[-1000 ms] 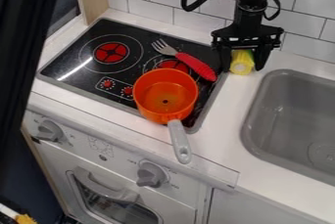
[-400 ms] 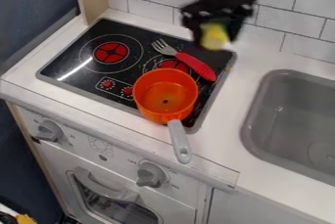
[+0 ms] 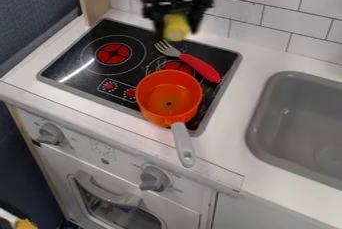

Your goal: Move the corn to the left side of the orange pot

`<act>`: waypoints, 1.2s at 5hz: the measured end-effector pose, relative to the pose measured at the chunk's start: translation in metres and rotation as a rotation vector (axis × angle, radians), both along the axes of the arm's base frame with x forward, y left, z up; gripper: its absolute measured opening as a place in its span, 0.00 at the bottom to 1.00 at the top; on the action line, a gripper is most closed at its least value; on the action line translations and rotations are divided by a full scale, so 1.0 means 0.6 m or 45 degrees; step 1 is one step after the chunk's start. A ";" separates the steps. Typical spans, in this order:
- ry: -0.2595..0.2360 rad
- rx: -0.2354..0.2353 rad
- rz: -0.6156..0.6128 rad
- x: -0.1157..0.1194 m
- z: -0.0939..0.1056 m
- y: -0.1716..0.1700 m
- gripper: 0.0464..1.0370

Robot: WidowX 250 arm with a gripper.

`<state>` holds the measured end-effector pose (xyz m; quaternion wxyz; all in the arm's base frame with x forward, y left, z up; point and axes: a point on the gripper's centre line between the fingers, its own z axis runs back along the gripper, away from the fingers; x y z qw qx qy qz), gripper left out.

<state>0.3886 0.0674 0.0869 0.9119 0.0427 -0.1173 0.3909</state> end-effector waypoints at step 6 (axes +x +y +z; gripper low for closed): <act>0.145 -0.090 0.349 -0.086 -0.104 0.123 0.98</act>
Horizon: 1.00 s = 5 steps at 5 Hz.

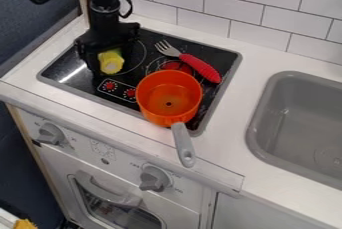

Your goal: Move the corn to the left side of the orange pot

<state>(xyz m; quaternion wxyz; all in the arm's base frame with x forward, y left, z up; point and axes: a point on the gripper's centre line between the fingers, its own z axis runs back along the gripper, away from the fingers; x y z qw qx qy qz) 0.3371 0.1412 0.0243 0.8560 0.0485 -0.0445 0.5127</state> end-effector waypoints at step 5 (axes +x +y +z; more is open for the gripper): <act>-0.174 0.090 -0.130 0.035 0.106 -0.045 0.96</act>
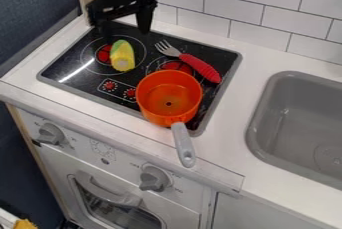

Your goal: Move the corn to the left side of the orange pot

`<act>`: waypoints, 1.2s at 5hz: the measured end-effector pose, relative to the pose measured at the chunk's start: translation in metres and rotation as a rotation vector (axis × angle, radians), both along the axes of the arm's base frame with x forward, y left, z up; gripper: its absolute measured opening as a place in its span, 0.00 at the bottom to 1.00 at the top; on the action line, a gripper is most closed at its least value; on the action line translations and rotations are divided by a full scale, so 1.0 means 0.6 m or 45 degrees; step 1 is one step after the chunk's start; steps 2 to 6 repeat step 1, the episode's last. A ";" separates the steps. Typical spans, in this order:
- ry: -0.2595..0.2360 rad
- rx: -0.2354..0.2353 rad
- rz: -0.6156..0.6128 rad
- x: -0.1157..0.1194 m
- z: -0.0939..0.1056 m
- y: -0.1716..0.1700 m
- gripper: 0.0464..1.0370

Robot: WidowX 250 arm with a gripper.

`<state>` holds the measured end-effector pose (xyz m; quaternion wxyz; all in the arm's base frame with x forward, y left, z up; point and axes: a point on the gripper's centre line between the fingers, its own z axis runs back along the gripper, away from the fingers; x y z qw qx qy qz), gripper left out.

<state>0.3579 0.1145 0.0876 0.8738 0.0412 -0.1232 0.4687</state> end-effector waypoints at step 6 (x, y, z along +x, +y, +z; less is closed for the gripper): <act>0.014 -0.013 0.003 -0.004 0.005 -0.006 0.96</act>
